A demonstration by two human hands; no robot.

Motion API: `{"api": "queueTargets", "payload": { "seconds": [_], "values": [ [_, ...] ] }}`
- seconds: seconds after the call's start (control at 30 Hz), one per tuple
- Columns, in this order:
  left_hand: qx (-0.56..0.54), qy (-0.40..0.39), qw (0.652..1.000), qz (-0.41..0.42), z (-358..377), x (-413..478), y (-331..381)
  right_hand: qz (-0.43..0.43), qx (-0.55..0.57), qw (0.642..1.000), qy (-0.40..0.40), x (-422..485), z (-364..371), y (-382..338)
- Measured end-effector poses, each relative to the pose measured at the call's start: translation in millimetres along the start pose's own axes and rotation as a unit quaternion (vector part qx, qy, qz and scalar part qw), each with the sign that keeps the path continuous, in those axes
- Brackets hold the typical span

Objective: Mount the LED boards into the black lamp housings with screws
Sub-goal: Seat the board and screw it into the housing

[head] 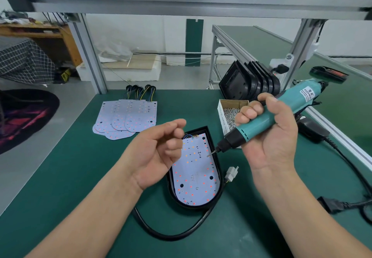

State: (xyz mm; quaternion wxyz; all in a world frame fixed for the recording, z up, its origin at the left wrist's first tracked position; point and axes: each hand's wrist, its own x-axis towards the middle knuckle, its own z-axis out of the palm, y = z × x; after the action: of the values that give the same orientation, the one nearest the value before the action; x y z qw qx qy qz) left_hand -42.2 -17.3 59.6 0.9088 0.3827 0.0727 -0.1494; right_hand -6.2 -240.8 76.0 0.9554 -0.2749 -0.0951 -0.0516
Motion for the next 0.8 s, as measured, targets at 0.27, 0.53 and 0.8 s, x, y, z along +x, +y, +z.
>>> {"api": "queueTargets", "payload": {
  "seconds": [0.27,0.53,0.8],
  "values": [
    [0.241,0.188,0.945,0.114,-43.0,18.3,30.1,0.001,-0.018,1.000,0.005,1.6,-2.8,0.5],
    [0.287,0.216,0.927,0.105,-64.5,29.4,33.8,0.008,-0.030,1.000,-0.002,2.1,-4.0,1.7],
    [0.695,0.167,0.692,0.101,-85.6,5.6,54.3,0.009,-0.036,0.999,0.001,3.8,-5.9,2.3]
  ]
}}
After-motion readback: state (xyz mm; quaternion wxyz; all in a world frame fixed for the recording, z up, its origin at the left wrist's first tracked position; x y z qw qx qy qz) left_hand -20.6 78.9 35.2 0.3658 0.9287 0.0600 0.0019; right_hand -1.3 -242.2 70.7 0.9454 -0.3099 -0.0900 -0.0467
